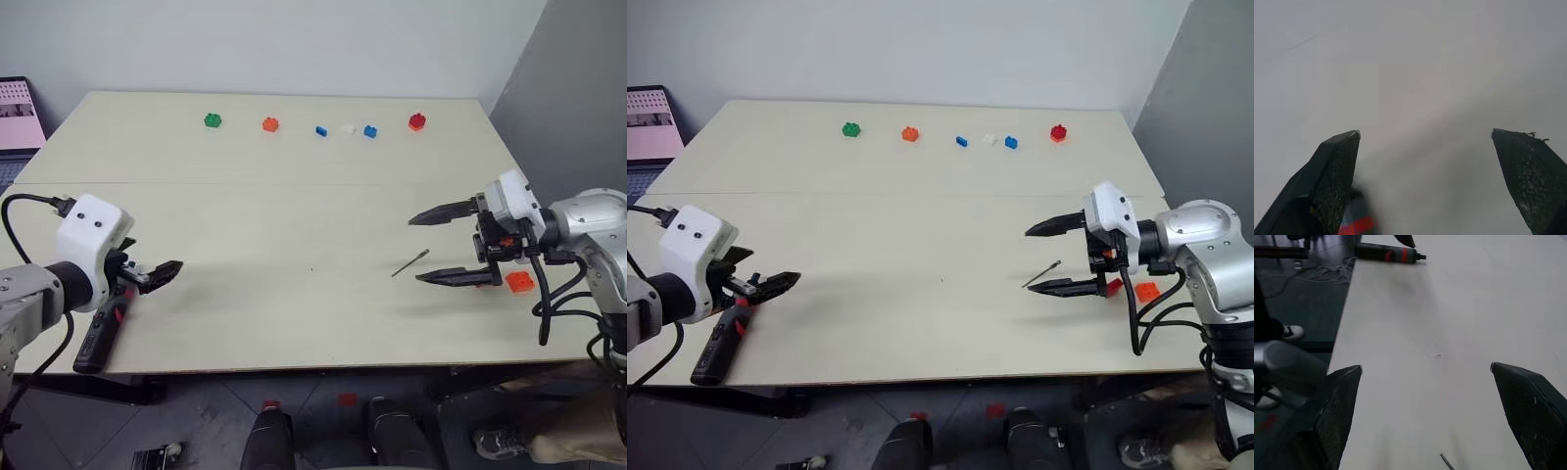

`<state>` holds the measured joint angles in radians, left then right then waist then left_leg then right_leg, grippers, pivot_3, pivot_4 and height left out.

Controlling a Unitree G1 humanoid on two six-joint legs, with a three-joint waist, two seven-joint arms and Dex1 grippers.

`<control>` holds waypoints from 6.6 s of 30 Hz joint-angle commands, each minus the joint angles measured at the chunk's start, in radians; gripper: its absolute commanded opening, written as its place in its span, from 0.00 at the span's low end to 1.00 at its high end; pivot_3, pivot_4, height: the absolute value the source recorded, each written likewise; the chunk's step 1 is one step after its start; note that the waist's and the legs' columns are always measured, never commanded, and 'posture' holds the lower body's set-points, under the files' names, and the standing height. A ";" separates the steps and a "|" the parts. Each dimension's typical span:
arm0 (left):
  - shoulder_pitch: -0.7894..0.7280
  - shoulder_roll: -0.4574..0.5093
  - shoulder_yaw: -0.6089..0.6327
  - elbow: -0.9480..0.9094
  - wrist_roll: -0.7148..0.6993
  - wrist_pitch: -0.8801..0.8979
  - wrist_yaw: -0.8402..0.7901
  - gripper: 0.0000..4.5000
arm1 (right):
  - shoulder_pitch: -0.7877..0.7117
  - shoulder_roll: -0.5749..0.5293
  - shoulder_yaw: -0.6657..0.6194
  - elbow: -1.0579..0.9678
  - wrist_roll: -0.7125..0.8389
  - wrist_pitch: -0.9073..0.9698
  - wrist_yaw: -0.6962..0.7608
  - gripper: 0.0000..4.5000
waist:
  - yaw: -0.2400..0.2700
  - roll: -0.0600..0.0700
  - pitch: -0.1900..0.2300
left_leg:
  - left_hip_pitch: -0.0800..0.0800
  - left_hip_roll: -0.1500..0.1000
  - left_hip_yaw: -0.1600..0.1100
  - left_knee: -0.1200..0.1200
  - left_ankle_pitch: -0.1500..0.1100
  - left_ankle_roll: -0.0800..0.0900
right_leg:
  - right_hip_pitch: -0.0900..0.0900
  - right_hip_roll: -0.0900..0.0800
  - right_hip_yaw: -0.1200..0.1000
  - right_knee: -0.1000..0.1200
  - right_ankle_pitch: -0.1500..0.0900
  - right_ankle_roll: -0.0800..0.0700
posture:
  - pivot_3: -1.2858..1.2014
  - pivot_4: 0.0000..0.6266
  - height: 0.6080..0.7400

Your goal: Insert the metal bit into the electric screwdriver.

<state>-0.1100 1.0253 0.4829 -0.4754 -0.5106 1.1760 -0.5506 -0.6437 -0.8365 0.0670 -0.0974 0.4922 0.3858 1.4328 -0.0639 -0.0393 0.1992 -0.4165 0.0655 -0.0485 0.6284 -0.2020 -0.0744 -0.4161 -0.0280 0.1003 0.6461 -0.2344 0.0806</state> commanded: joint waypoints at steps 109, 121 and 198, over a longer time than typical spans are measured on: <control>-0.742 -0.107 -0.540 0.727 0.225 -0.009 -0.360 0.37 | -0.052 0.099 -0.004 -0.125 0.072 0.093 -0.050 1.00 | 0.033 -0.001 0.000 | -0.003 0.001 -0.004 0.001 0.002 -0.003 | -0.005 0.003 -0.002 0.013 -0.002 0.000 | 0.52 0.24 1.00; -0.658 -0.610 -0.446 0.369 0.139 -0.399 -0.146 0.37 | 0.065 0.063 -0.186 -0.291 0.164 0.269 -0.350 1.00 | 0.026 -0.001 0.000 | -0.004 0.000 -0.004 0.001 0.002 -0.003 | -0.004 0.003 -0.001 0.013 0.002 0.004 | 0.52 0.24 1.00; -0.202 -0.641 -0.472 0.199 0.226 -0.821 0.053 0.37 | -0.709 0.443 0.625 1.393 -1.075 -0.904 -0.118 0.06 | -0.050 0.001 0.000 | 0.016 0.000 -0.003 -0.003 0.003 -0.002 | 0.013 0.004 0.003 0.003 0.002 0.000 | 0.52 0.24 1.00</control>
<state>-0.3263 0.3721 0.0129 -0.2684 -0.3036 0.3562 -0.5021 -1.3367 -0.3964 0.7031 1.2737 -0.5685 -0.5329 1.3410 -0.1140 -0.0384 0.1990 -0.4008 0.0652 -0.0516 0.6254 -0.1994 -0.0763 -0.4031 -0.0240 0.1034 0.6496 -0.2319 0.0810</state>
